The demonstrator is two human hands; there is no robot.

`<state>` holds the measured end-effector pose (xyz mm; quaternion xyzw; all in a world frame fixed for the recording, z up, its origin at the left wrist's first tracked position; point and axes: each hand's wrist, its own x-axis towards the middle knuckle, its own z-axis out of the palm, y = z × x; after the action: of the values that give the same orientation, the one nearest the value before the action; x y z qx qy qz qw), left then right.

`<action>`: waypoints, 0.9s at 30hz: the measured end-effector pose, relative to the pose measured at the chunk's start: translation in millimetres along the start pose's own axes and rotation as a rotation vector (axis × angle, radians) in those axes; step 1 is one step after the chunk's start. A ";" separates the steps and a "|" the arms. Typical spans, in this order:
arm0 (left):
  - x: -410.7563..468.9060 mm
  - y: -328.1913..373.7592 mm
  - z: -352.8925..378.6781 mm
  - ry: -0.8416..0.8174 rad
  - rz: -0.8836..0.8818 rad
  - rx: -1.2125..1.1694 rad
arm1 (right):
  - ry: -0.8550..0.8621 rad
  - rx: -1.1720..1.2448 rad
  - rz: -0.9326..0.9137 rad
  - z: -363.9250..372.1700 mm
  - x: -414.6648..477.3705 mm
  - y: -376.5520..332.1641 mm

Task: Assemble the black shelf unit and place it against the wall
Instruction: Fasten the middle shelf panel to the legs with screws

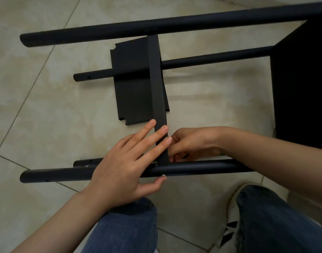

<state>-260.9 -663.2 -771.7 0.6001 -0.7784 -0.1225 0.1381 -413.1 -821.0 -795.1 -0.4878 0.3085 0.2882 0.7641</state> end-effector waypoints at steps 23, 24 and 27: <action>-0.1 0.3 0.0 -0.001 -0.003 0.008 | -0.071 -0.055 0.014 -9.4 -0.4 -7.2; -0.1 0.4 0.1 -0.002 -0.004 0.009 | -0.079 -0.044 0.003 -10.2 -0.6 -5.9; -0.1 0.4 0.1 -0.002 -0.004 0.008 | -0.053 -0.073 -0.002 -8.8 1.9 -3.5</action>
<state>-261.2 -663.0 -771.6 0.6020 -0.7778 -0.1203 0.1349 -410.9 -830.2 -797.5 -0.5078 0.2769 0.3113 0.7540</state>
